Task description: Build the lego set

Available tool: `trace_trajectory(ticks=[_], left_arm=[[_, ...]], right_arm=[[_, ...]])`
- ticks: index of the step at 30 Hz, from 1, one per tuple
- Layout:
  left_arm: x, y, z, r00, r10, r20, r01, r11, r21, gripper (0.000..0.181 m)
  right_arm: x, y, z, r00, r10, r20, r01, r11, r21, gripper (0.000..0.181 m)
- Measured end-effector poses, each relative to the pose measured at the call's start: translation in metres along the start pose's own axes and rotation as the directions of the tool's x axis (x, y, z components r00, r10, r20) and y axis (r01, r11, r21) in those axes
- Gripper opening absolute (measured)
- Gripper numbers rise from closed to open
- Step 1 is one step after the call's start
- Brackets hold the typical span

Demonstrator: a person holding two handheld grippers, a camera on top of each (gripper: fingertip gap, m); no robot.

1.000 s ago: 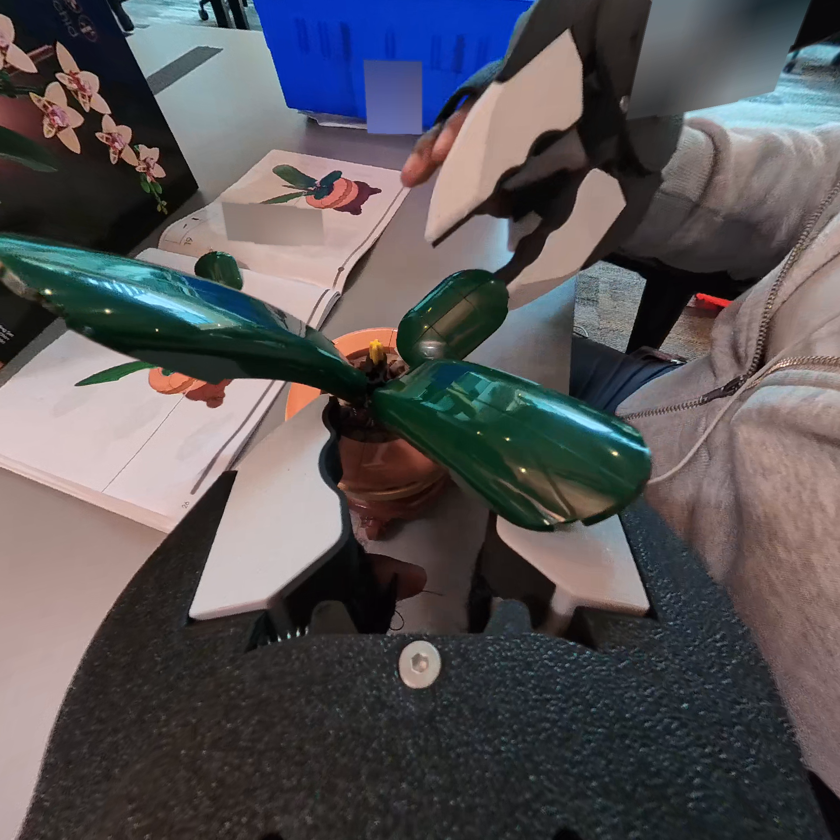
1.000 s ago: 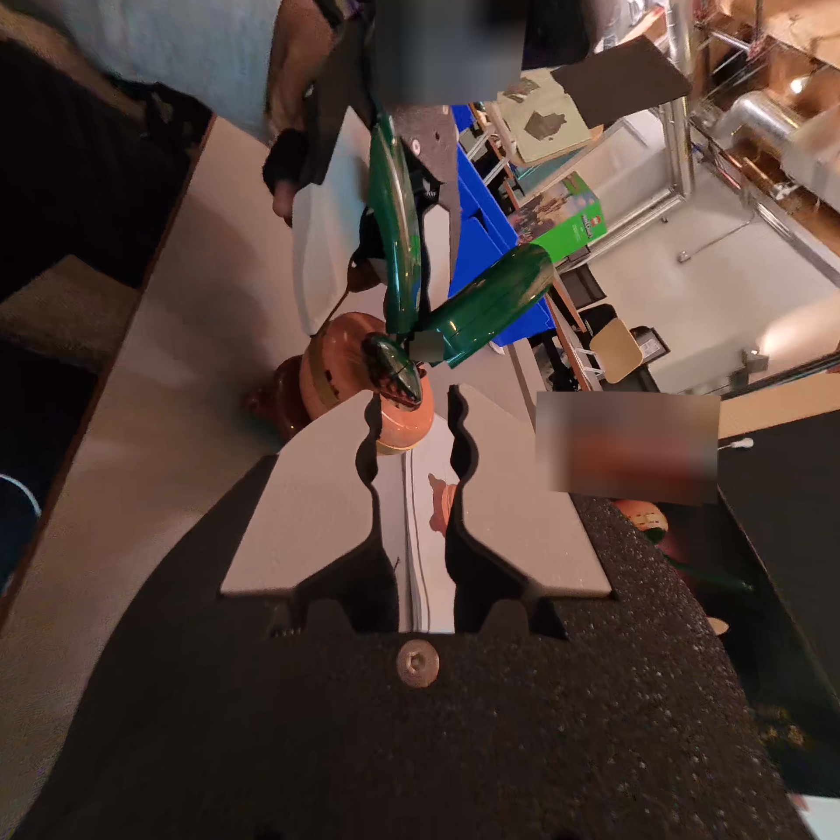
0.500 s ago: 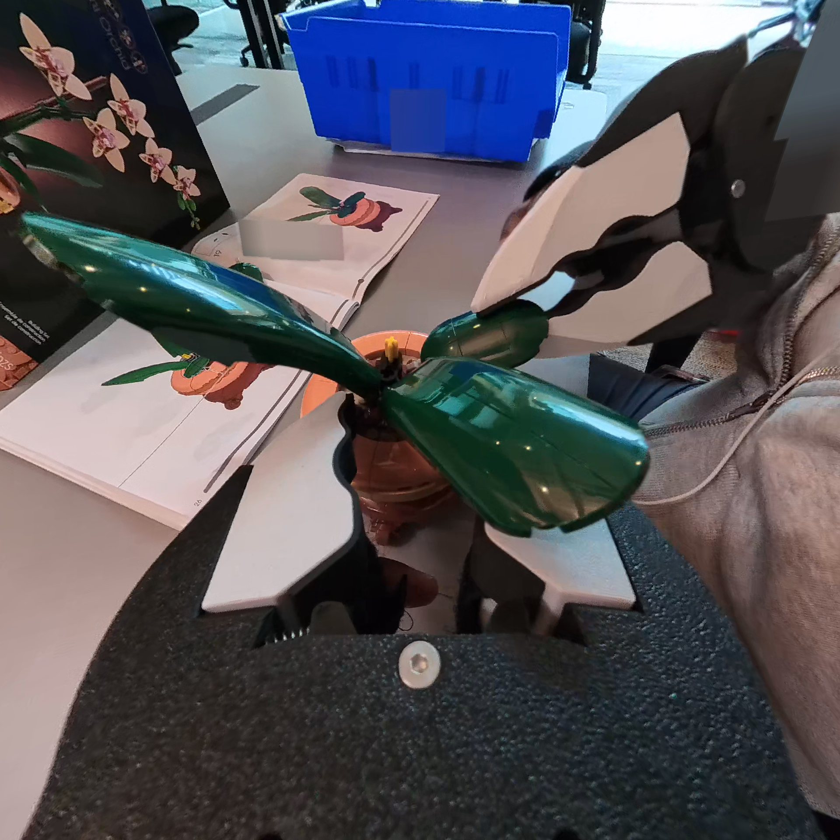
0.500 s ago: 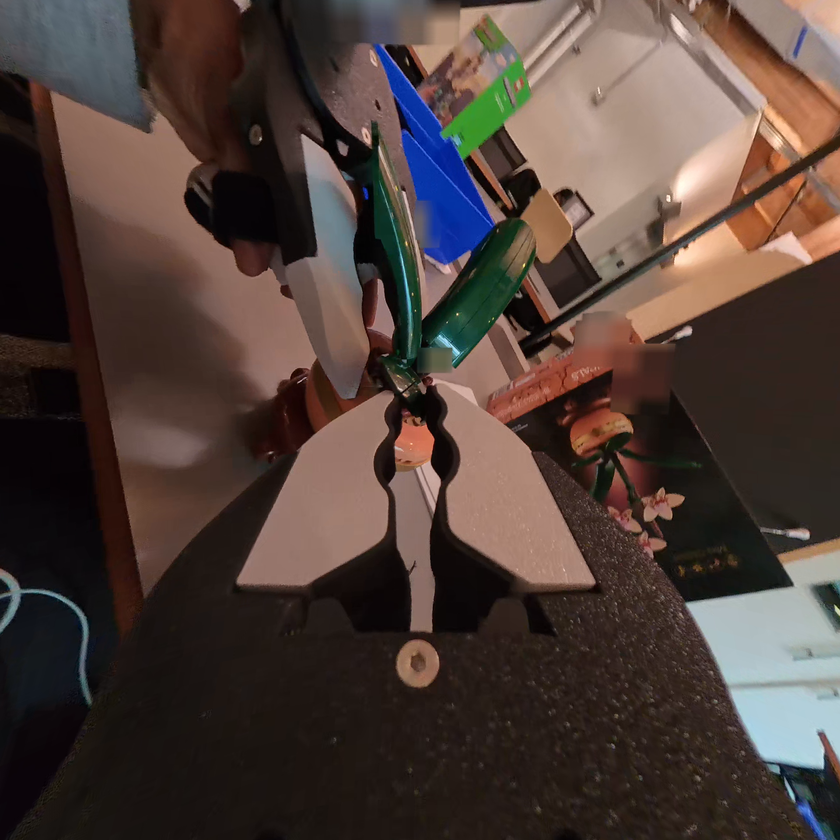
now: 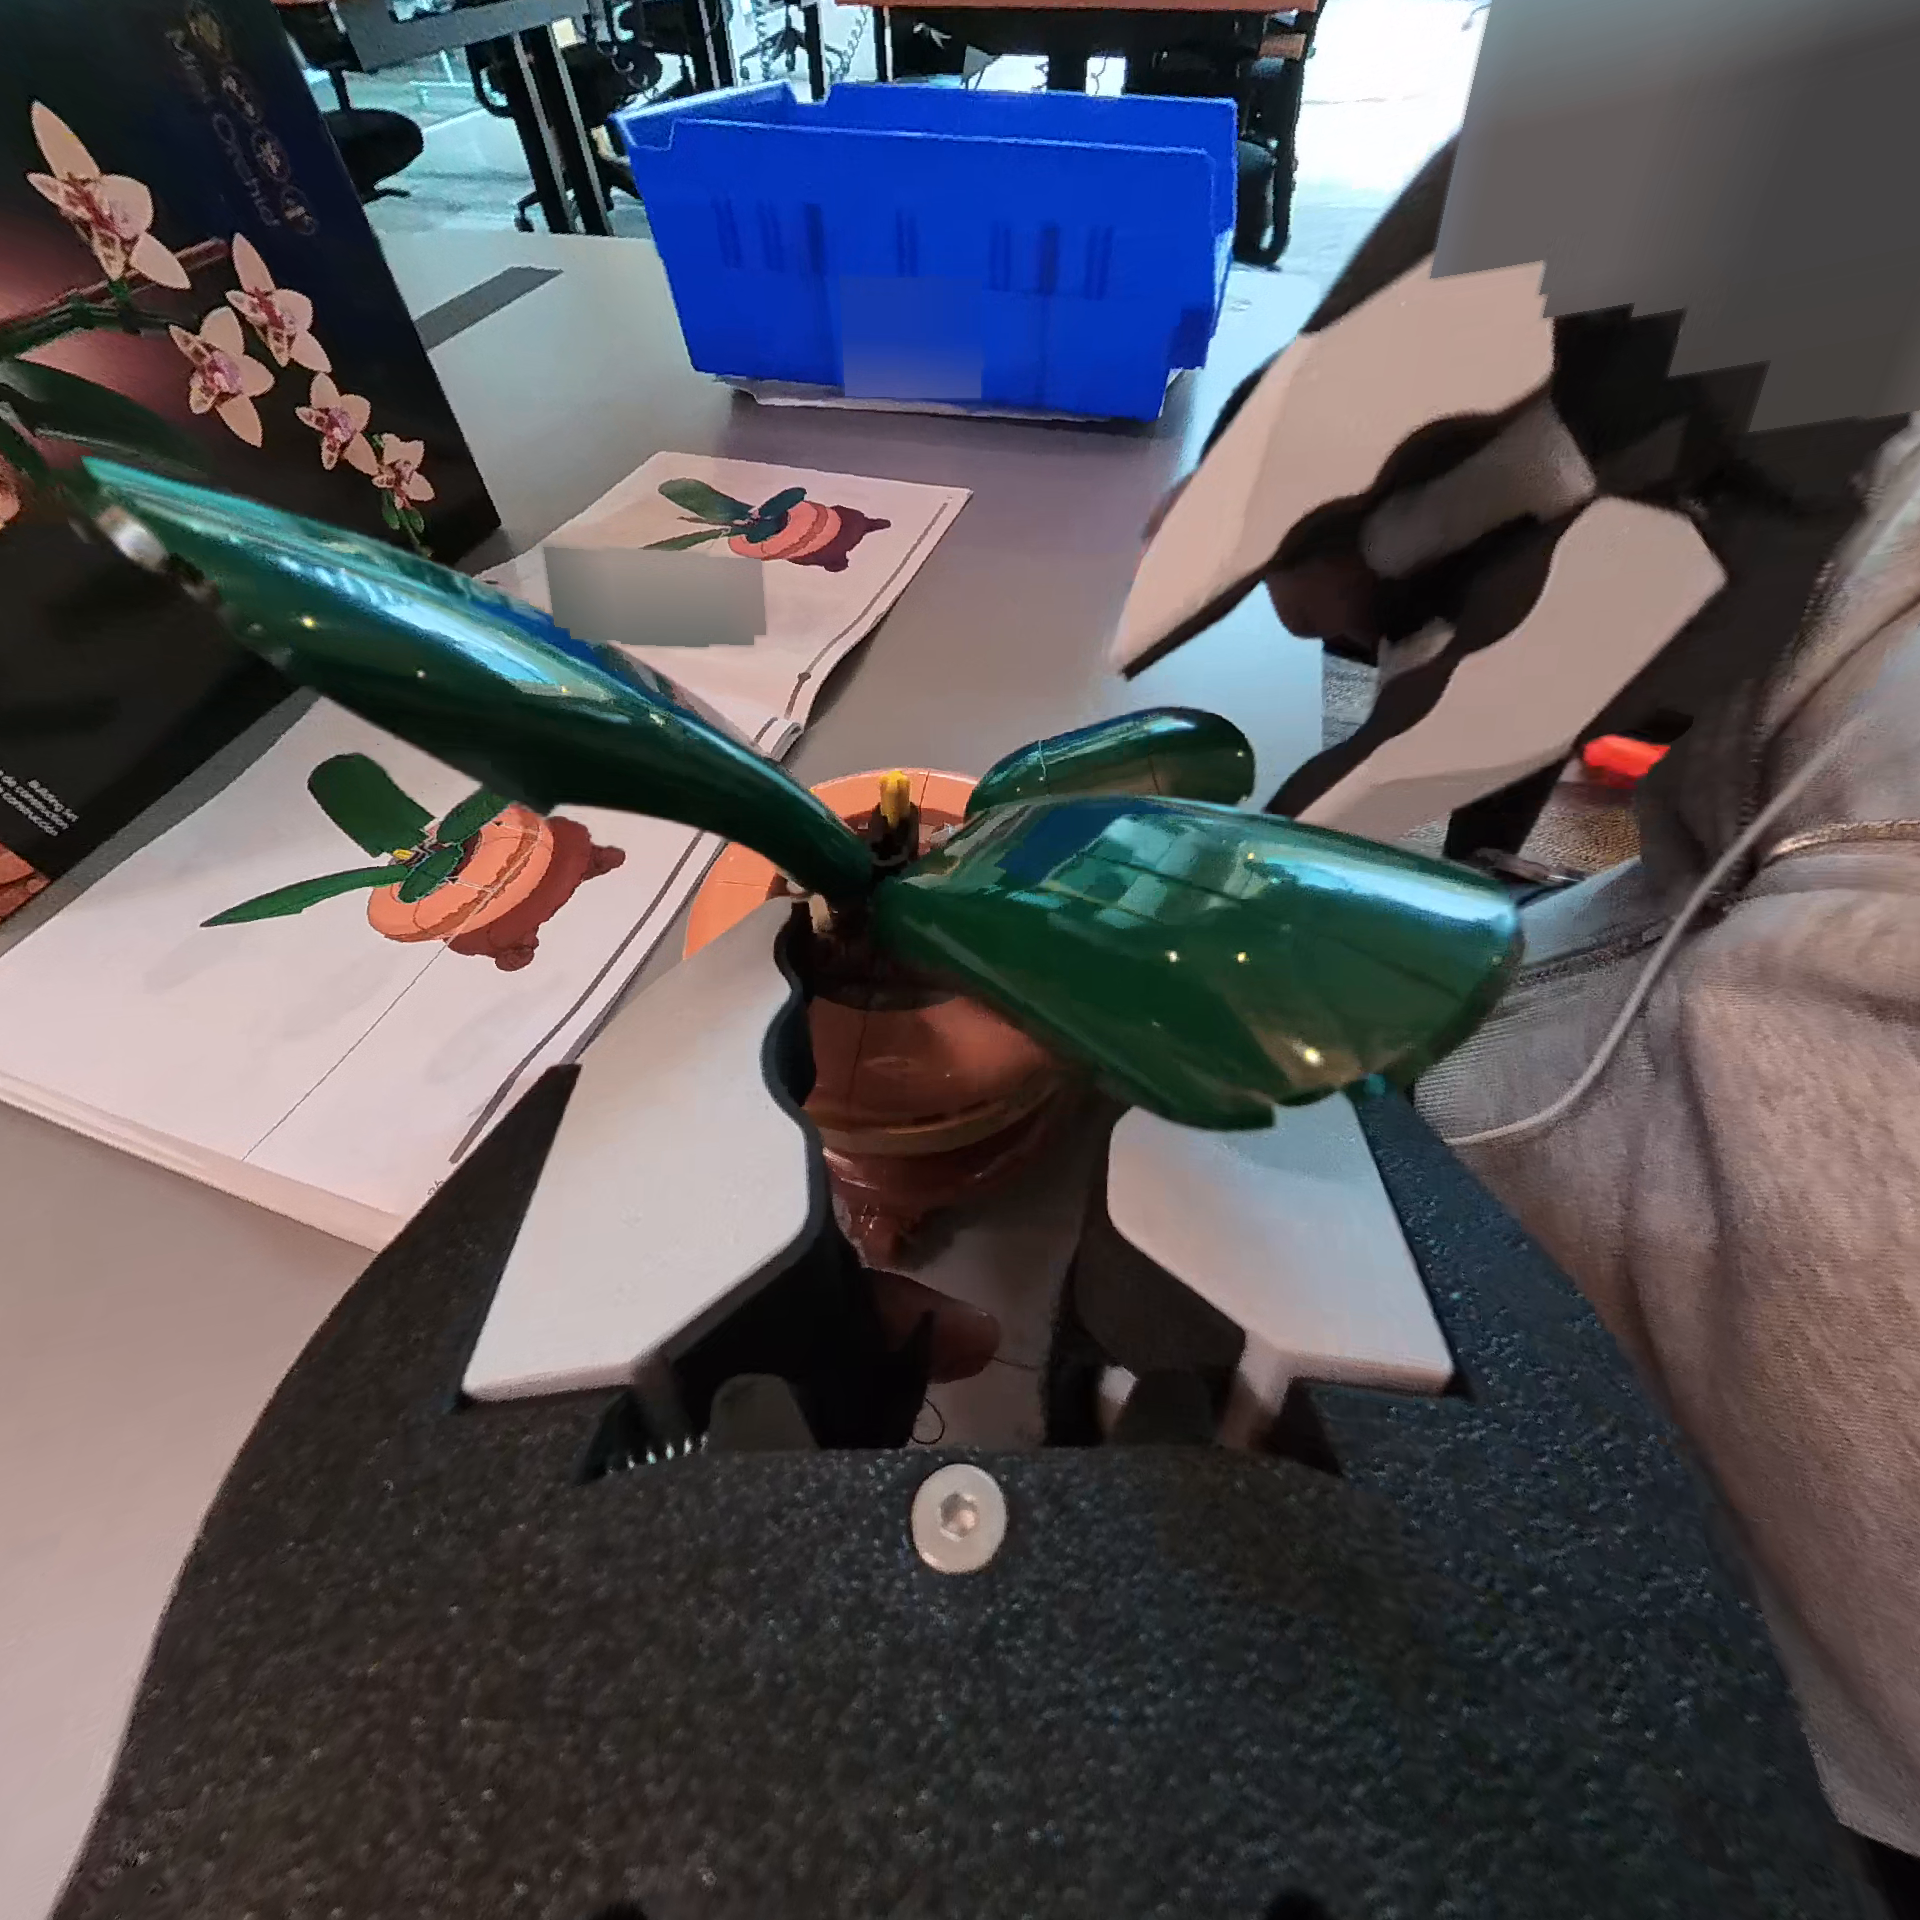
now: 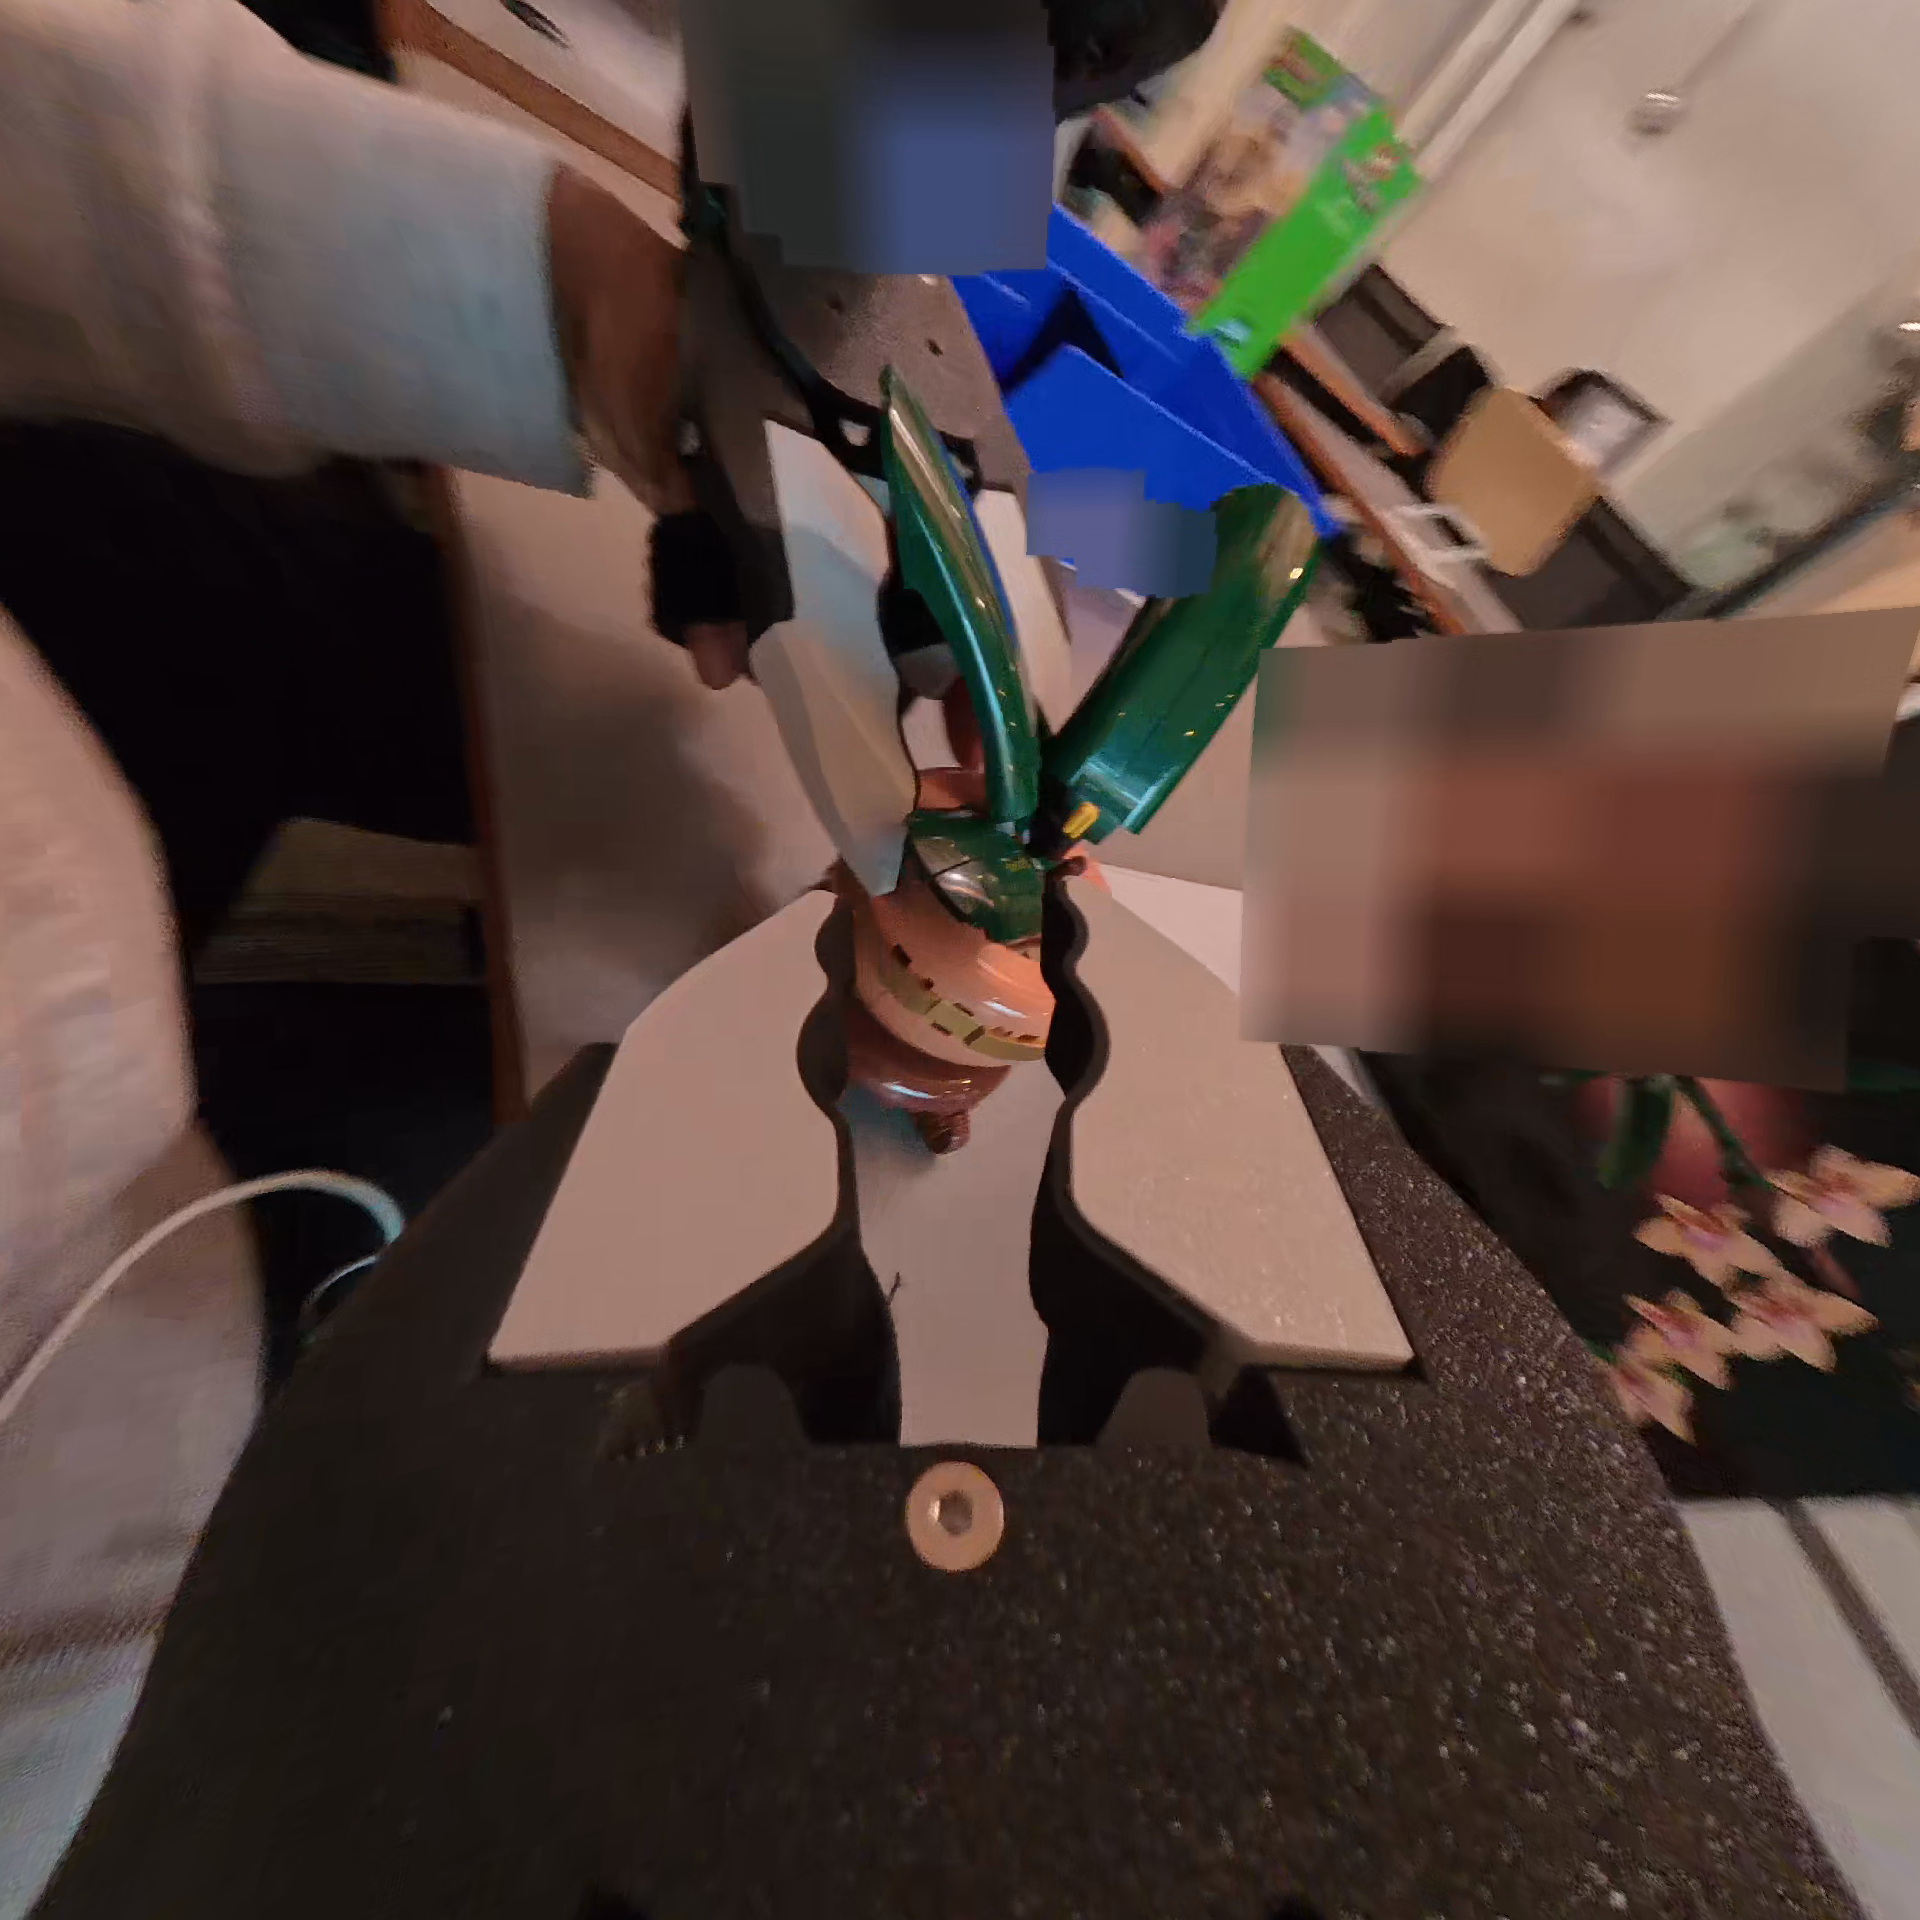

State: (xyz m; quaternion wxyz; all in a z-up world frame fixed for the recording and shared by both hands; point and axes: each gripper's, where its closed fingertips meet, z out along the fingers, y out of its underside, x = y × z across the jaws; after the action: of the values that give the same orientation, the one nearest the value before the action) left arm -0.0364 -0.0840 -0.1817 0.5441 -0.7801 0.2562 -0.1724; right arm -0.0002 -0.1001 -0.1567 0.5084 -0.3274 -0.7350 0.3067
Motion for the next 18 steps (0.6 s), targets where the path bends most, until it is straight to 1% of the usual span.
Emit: trace_trajectory(ticks=[1, 3, 4, 5, 7, 8, 10, 12, 13, 15, 16, 18], left_arm=[[0.001, 0.000, -0.001, 1.000, 0.001, -0.015, -0.001, 1.000, 0.007, 0.054], [0.003, 0.000, -0.005, 1.000, 0.003, -0.031, -0.002, 1.000, 0.019, 0.061], [0.004, -0.002, -0.009, 0.999, -0.002, -0.033, 0.003, 1.000, 0.028, 0.065], [0.004, -0.004, -0.013, 1.000, -0.011, -0.030, 0.012, 0.999, 0.042, 0.067], [0.002, -0.004, -0.021, 0.999, -0.037, 0.001, 0.036, 0.998, 0.041, 0.069], [0.000, 0.000, -0.022, 0.999, -0.046, 0.019, 0.045, 0.999, 0.017, 0.070], [-0.001, 0.012, -0.020, 0.997, -0.056, 0.043, 0.058, 0.998, -0.038, 0.074], [-0.006, 0.018, -0.014, 0.995, -0.069, 0.066, 0.073, 0.996, -0.052, 0.076], [-0.008, 0.020, -0.012, 0.995, -0.079, 0.063, 0.083, 0.995, -0.061, 0.071], [-0.010, 0.024, -0.007, 0.995, -0.091, 0.037, 0.093, 0.993, -0.068, 0.072], [-0.011, 0.023, -0.005, 0.996, -0.092, 0.022, 0.093, 0.994, -0.060, 0.073], [-0.014, 0.023, -0.004, 0.996, -0.093, 0.000, 0.093, 0.994, -0.051, 0.072]], right_arm=[[0.001, 0.001, -0.005, 0.997, 0.020, 0.078, -0.022, 0.999, 0.026, 0.034], [0.016, 0.004, -0.013, 0.982, 0.077, 0.172, -0.090, 0.993, 0.071, 0.029], [0.021, 0.006, -0.015, 0.963, 0.112, 0.247, -0.139, 0.986, 0.097, 0.027], [0.027, 0.009, -0.014, 0.935, 0.166, 0.312, -0.206, 0.973, 0.102, 0.024], [0.032, 0.023, -0.005, 0.865, 0.247, 0.437, -0.304, 0.950, 0.064, 0.024], [0.036, 0.034, 0.004, 0.849, 0.280, 0.448, -0.328, 0.944, 0.032, 0.024], [0.044, 0.054, 0.024, 0.846, 0.343, 0.409, -0.364, 0.931, -0.028, 0.025], [0.040, 0.062, 0.033, 0.837, 0.362, 0.411, -0.373, 0.926, -0.058, 0.024], [0.037, 0.061, 0.034, 0.837, 0.354, 0.417, -0.365, 0.929, -0.057, 0.020], [0.034, 0.062, 0.033, 0.851, 0.347, 0.394, -0.349, 0.935, -0.069, 0.013], [0.030, 0.062, 0.031, 0.848, 0.346, 0.402, -0.344, 0.936, -0.080, 0.011], [0.017, 0.062, 0.021, 0.810, 0.335, 0.482, -0.320, 0.940, -0.115, 0.018]])
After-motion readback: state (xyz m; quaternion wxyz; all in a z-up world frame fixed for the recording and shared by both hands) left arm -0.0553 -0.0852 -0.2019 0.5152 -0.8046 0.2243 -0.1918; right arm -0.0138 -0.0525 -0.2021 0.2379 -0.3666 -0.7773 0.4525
